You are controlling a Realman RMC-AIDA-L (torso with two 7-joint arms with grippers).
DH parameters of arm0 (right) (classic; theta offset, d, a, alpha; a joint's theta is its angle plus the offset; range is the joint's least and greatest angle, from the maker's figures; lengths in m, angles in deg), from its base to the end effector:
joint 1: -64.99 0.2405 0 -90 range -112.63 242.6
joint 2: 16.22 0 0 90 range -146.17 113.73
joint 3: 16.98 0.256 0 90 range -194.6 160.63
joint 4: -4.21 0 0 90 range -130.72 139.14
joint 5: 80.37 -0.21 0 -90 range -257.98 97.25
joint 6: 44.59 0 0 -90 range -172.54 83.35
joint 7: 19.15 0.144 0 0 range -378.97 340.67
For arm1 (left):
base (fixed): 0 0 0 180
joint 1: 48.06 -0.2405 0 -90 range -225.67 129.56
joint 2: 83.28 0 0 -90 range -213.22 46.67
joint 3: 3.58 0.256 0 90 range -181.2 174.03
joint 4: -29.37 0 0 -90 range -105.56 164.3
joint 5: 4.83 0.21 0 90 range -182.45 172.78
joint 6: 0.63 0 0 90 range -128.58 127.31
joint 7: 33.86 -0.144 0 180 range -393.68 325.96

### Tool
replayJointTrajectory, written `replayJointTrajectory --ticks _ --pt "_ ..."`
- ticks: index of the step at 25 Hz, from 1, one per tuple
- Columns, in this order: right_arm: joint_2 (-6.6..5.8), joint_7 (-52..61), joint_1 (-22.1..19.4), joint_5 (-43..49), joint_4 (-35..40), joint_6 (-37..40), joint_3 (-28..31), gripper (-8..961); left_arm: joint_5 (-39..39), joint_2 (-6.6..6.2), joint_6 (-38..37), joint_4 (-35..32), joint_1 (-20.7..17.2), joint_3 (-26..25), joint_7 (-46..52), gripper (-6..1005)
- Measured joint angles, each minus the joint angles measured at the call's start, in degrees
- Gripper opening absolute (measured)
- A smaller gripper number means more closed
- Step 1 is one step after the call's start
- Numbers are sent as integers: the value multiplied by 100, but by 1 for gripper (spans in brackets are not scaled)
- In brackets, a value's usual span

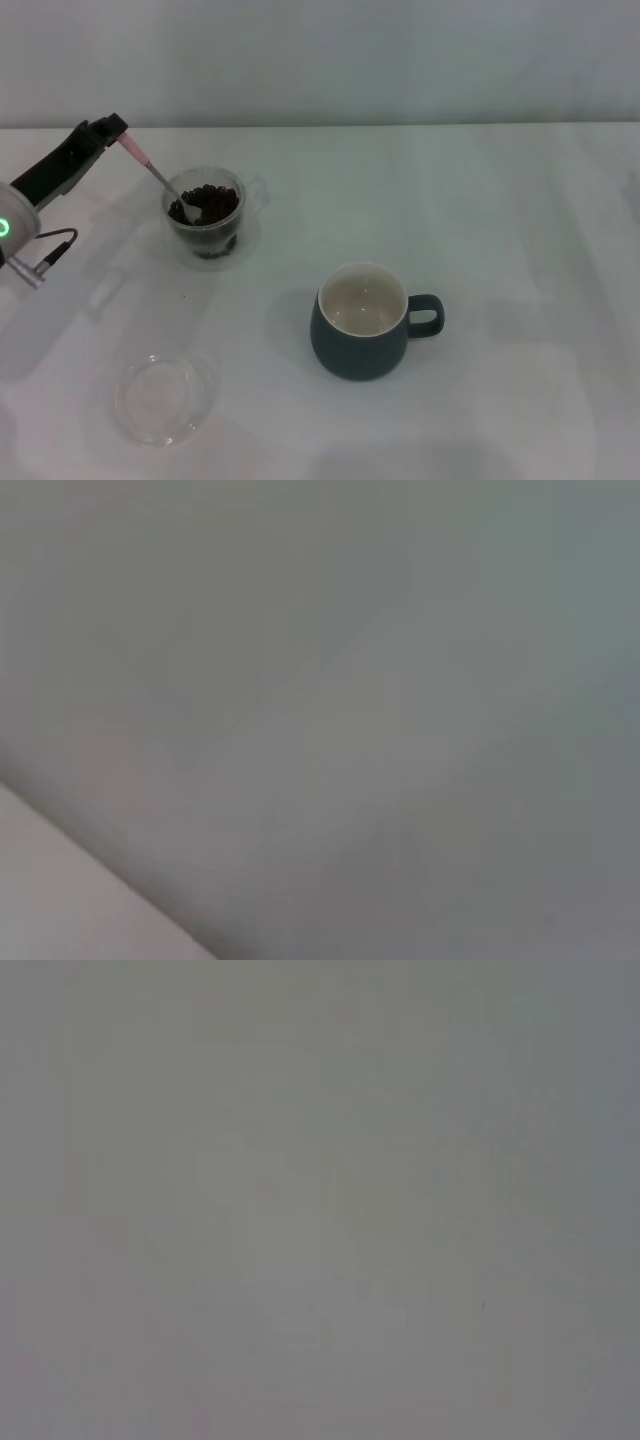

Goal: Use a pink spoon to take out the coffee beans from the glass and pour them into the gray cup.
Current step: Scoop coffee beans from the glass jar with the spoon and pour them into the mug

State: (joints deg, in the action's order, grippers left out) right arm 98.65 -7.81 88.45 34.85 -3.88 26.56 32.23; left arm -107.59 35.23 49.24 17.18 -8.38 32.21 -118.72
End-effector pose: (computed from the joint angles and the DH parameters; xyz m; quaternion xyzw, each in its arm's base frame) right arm 0.3698 0.3255 0.0587 -0.5697 0.2617 0.3249 0.7081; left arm -0.2845 0.4159 -0.0132 -0.6212 -0.5833 -0.4234 0.3076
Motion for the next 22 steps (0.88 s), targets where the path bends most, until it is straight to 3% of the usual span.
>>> replayJointTrajectory --ticks 22 --pt "6 0 2 35 -1 -4 -18 875 -505 -32 426 -108 -413 -17 398 136"
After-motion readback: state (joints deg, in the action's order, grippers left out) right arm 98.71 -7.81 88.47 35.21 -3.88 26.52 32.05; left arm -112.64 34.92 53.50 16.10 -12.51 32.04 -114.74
